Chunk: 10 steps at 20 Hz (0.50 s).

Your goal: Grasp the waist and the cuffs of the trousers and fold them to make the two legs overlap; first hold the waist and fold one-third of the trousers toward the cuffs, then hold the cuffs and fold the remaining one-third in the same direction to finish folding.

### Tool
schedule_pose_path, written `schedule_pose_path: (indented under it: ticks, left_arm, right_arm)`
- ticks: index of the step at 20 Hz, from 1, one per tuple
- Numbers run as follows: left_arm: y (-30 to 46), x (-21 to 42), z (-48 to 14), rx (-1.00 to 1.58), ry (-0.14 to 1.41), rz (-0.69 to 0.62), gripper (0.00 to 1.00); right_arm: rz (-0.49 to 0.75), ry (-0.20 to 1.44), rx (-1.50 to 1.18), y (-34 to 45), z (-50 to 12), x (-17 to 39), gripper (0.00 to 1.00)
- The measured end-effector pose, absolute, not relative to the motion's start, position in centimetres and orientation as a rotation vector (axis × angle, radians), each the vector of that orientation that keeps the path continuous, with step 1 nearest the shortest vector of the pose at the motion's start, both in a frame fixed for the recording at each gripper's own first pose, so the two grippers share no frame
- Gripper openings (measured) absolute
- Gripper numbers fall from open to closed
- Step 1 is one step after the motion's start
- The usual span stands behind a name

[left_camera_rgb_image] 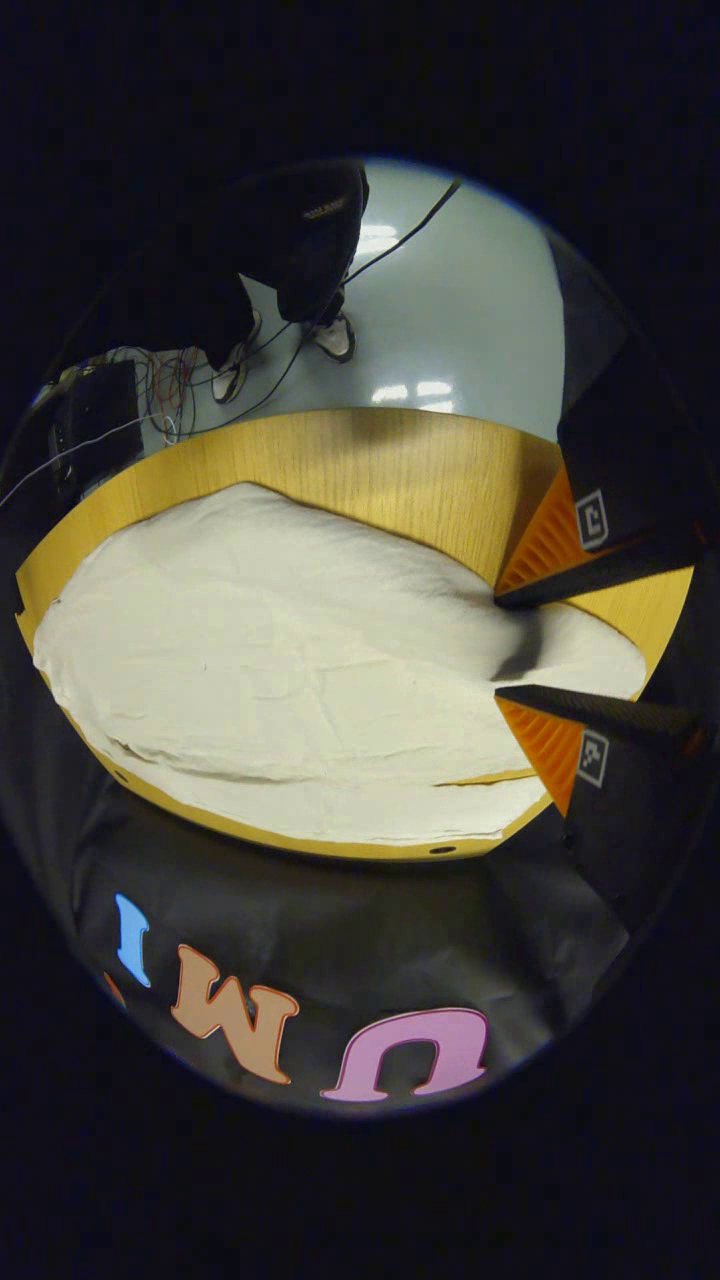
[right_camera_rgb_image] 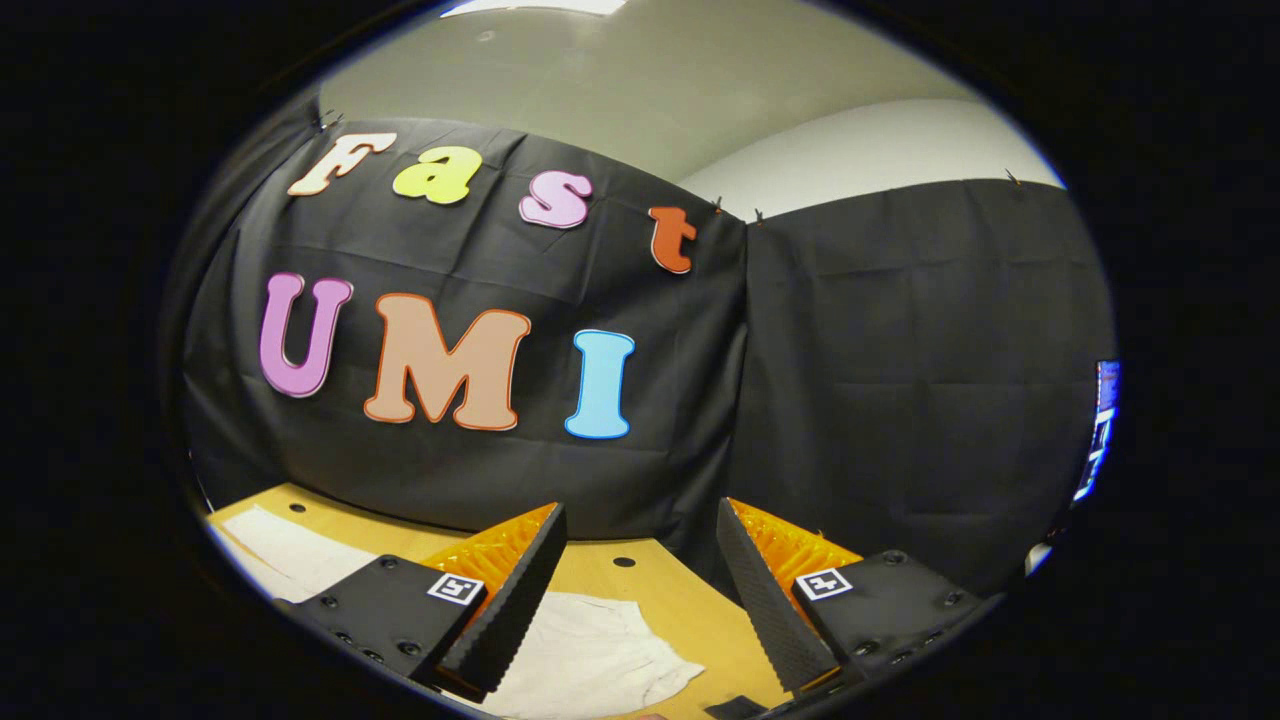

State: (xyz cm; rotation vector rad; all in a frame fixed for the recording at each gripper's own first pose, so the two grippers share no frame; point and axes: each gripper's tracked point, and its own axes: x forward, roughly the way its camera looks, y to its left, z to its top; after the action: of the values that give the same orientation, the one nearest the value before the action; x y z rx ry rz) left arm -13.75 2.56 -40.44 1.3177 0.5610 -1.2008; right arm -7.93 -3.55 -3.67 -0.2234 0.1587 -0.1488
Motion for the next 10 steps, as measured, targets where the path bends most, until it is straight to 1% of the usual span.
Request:
schedule_pose_path:
  ticks: [1,2,3,4,5,7,10]
  left_arm:
    - [2.5,-14.0,-40.6,1.306,0.570,-1.208,0.37]
    - [2.4,-14.0,-40.8,1.298,0.578,-1.212,0.35]
    - [2.4,-14.0,-41.0,1.293,0.576,-1.216,0.24]
    - [2.4,-13.8,-40.9,1.297,0.558,-1.213,0.18]
    - [2.4,-13.8,-41.1,1.309,0.540,-1.213,0.08]
    - [2.3,-13.8,-40.9,1.334,0.500,-1.198,0.01]
    - [2.3,-13.7,-41.1,1.319,0.526,-1.184,0.00]
  right_arm:
    - [-0.150,0.160,-0.269,-4.0,-4.0,-8.0,0.97]
    - [-0.145,0.163,-0.308,-4.3,-4.2,-8.4,0.97]
    - [-0.128,0.154,-0.335,-4.0,-4.2,-8.8,0.98]
    - [-0.111,0.148,-0.374,-3.8,-4.4,-9.1,0.97]
    - [-0.097,0.154,-0.432,-3.9,-5.2,-8.9,0.97]
    - [-0.069,0.194,-0.535,-4.7,-7.4,-9.3,0.97]
    - [-0.036,0.266,-0.668,-6.9,-11.5,-10.1,0.98]
